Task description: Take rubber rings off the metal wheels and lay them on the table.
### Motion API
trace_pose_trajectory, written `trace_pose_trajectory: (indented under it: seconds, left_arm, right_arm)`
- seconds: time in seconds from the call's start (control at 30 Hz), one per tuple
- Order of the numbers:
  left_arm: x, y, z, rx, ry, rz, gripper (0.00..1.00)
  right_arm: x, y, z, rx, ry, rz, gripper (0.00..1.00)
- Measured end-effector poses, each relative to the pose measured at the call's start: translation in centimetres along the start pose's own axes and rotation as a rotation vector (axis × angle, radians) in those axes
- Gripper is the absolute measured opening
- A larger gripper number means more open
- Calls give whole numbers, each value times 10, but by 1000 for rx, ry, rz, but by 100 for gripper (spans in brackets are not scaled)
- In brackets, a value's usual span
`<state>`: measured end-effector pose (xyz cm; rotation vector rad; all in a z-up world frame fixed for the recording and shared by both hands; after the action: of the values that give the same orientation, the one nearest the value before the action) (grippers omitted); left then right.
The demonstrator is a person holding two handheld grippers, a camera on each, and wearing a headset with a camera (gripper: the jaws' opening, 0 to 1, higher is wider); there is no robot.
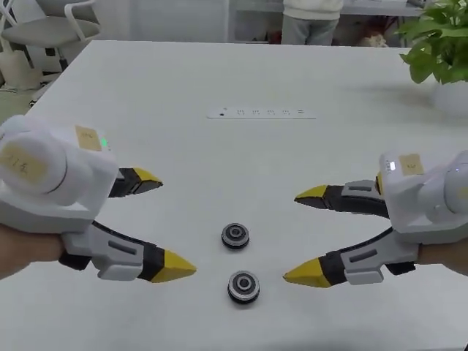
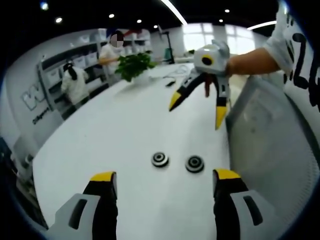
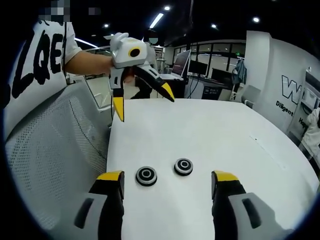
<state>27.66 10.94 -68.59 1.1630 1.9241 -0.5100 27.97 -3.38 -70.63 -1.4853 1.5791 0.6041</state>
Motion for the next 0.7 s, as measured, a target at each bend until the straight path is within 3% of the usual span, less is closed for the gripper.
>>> trace_pose_trajectory:
  seconds: [0.7]
  left_arm:
    - [13, -8, 19, 48, 23, -10, 78]
  right_arm:
    - [24, 1, 14, -44, 23, 44, 59]
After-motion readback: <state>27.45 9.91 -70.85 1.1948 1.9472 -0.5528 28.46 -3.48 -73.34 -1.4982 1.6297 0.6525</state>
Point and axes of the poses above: the centre of the closed fingertips' face, and the gripper's own axes: z roughly forward along the fingers, y roughly to its left, x roughly out of its underside, the point moved 2 cm from there along -z, roughly backward along the fingers, and after that the axes turned 6 degrees about -z, right-handed, at the moved point
